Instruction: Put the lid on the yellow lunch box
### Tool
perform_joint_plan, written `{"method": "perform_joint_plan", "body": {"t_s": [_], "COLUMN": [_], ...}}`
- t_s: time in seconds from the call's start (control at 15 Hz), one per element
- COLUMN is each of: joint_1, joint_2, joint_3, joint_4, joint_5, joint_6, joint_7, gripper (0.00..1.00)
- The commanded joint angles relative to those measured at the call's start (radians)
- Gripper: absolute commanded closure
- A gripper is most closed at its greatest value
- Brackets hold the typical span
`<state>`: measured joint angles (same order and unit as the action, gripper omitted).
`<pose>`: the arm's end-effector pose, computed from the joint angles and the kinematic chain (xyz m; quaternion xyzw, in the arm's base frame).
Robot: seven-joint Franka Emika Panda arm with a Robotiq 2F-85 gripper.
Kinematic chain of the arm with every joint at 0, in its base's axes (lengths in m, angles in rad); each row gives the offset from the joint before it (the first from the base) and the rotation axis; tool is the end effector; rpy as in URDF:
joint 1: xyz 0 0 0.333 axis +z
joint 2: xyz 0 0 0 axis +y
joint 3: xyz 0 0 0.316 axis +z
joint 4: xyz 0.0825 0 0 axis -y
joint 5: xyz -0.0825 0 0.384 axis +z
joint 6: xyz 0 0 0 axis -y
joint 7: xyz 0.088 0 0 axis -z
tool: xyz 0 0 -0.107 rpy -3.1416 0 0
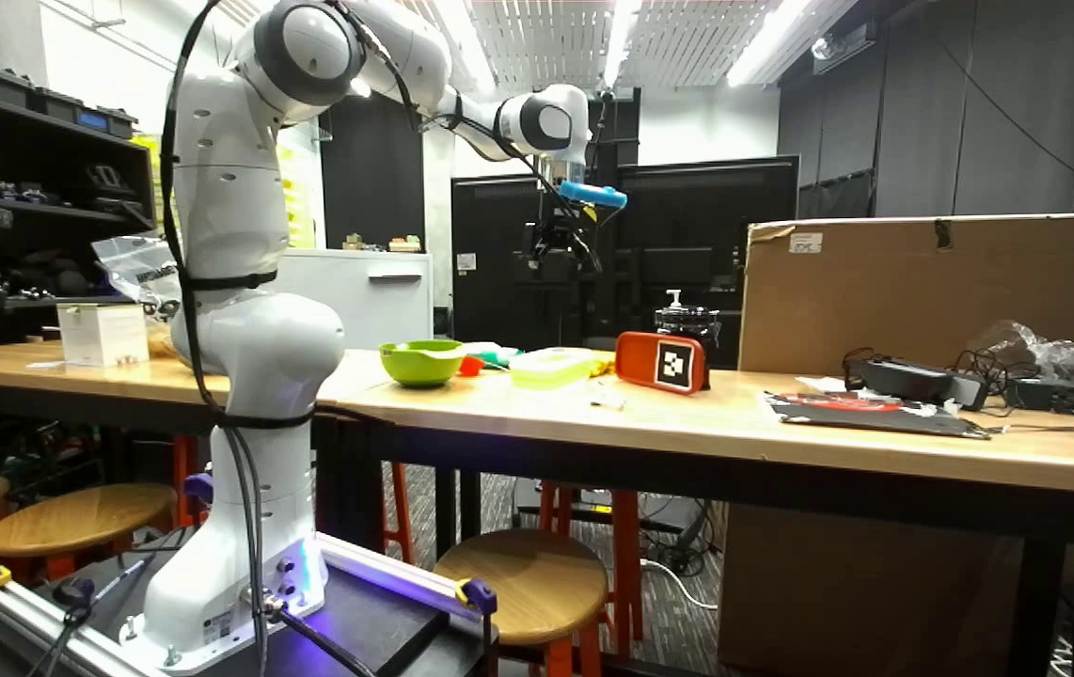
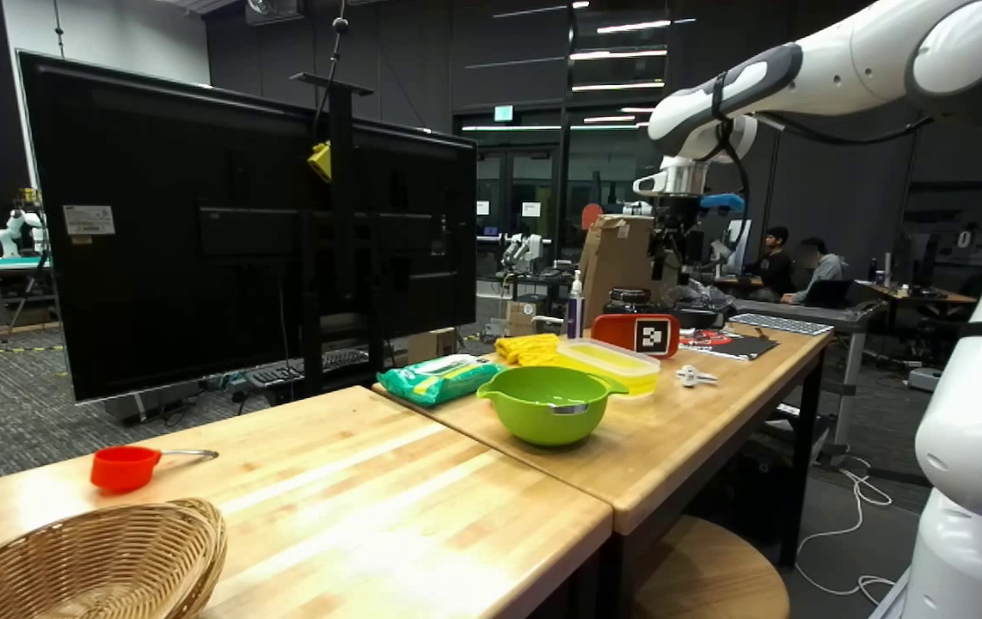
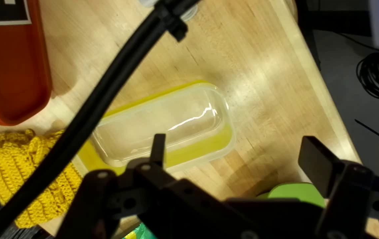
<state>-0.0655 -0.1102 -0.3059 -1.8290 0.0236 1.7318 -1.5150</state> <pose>0.4919 -0.1968 0.5726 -0.8411 -0.5401 -0.0251 0.0134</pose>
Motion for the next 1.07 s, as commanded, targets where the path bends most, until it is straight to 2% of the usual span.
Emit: {"method": "perform_joint_plan", "body": {"t_s": [0.0, 0.33, 0.8, 0.87, 1.0], "joint_1": [-0.048, -0.119, -0.206, -0.172, -0.186], "joint_2": [0.128, 0.324, 0.547, 0.478, 0.521], "joint_3": [0.017, 0.053, 0.138, 0.108, 0.123], "joint_4": [0.118, 0.346, 0.654, 0.534, 0.592], "joint_5": [0.072, 0.118, 0.113, 0.096, 0.096], "joint_6": [0.018, -0.010, -0.020, 0.022, 0.013], "joint_7": [-0.111, -0.210, -0.173, -0.182, -0.182], "gripper": [0.00, 0.00, 0.00, 0.00, 0.00]}}
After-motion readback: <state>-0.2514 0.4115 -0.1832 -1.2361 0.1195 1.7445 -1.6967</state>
